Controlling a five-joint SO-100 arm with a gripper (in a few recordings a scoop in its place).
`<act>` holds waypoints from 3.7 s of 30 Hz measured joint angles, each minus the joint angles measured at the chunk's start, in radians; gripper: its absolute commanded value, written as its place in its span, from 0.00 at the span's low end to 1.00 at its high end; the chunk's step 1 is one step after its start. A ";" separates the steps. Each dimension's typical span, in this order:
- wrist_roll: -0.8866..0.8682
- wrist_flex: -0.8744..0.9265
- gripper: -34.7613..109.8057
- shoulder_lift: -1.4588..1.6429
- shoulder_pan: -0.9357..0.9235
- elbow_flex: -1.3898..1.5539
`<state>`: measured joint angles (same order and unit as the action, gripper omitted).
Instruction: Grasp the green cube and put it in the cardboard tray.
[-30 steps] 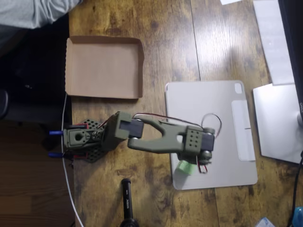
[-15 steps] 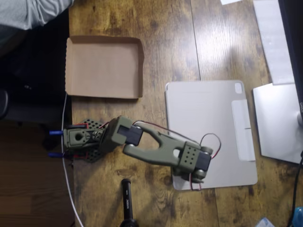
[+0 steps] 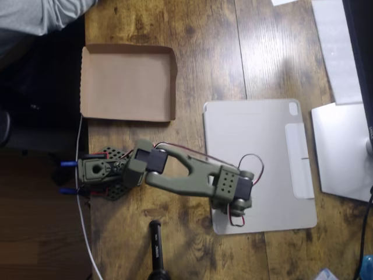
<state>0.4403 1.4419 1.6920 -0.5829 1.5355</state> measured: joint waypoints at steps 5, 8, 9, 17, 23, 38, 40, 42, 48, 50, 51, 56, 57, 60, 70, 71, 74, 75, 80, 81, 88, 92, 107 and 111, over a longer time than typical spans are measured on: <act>0.008 -0.048 0.47 0.006 0.003 0.074; 0.023 -0.094 0.47 0.008 0.000 0.135; 0.023 -0.110 0.47 0.008 -0.002 0.149; 0.041 -0.175 0.46 0.008 -0.003 0.190; 0.041 -0.198 0.46 0.017 -0.015 0.190; 0.121 -0.321 0.42 0.055 -0.021 0.291; 0.129 -0.318 0.39 0.055 -0.021 0.295; 0.130 -0.328 0.37 0.060 -0.021 0.295; 0.123 -0.336 0.34 0.060 -0.021 0.295; 0.129 -0.337 0.34 0.060 -0.021 0.301; 0.130 -0.345 0.34 0.060 -0.021 0.310; 0.132 -0.353 0.44 0.064 -0.021 0.313; 0.132 -0.354 0.47 0.072 -0.021 0.318; 0.158 -0.354 0.49 0.078 -0.021 0.331; 0.094 -0.485 0.48 0.064 -0.061 0.321; 0.089 -0.522 0.48 0.064 -0.074 0.321; 0.072 -0.578 0.46 0.064 -0.109 0.319; 0.074 -0.584 0.46 0.060 -0.115 0.319; 0.087 -0.624 0.45 0.049 -0.115 0.354; 0.094 -0.637 0.45 0.049 -0.115 0.380; 0.141 -0.715 0.41 0.049 -0.091 0.477; 0.146 -0.750 0.31 0.051 -0.081 0.482; 0.110 -0.632 0.24 0.069 -0.043 0.411; 0.014 -0.357 0.24 0.069 0.112 0.259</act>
<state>0.4541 1.0845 1.7610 -0.4709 1.7948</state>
